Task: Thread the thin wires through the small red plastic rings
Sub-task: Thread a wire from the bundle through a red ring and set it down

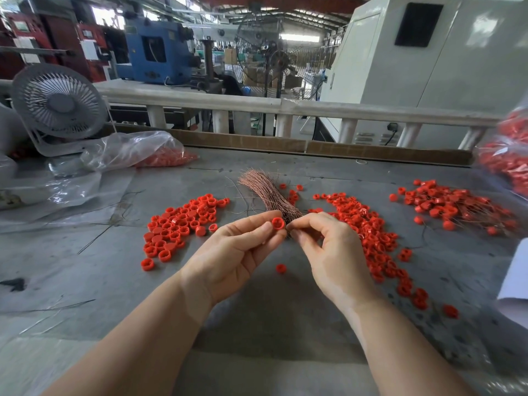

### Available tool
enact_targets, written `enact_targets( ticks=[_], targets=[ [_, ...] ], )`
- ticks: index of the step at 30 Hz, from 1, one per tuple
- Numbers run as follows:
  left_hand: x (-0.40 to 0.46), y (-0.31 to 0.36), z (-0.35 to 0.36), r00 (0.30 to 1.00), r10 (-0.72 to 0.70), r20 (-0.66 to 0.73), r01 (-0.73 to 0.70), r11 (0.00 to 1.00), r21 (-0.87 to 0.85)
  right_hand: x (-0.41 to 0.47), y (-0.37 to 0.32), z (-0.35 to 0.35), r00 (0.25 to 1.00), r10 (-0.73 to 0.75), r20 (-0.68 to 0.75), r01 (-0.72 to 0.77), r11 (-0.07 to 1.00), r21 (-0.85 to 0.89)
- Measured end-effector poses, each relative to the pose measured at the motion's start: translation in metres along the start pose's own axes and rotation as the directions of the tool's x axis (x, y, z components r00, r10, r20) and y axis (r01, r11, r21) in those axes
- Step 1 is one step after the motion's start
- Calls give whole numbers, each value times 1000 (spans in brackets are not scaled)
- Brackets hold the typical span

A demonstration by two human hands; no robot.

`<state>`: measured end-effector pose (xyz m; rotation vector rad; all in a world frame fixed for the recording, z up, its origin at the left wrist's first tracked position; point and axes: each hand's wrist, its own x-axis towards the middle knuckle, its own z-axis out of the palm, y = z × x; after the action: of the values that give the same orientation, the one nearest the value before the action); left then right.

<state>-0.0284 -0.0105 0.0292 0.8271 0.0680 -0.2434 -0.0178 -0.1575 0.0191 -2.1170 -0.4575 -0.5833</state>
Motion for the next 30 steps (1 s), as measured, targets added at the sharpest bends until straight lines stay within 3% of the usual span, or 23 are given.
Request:
enact_targets(
  ticks=[15,30],
  targets=[
    [-1,-1,2,999,-6,41,7,1000,-16,1,2,-1,994,105,9,-105,975,199],
    [0,-2,1,998,20,55,-18,999,-40,-1,-2,0,951,269,150,-307,863,402]
  ],
)
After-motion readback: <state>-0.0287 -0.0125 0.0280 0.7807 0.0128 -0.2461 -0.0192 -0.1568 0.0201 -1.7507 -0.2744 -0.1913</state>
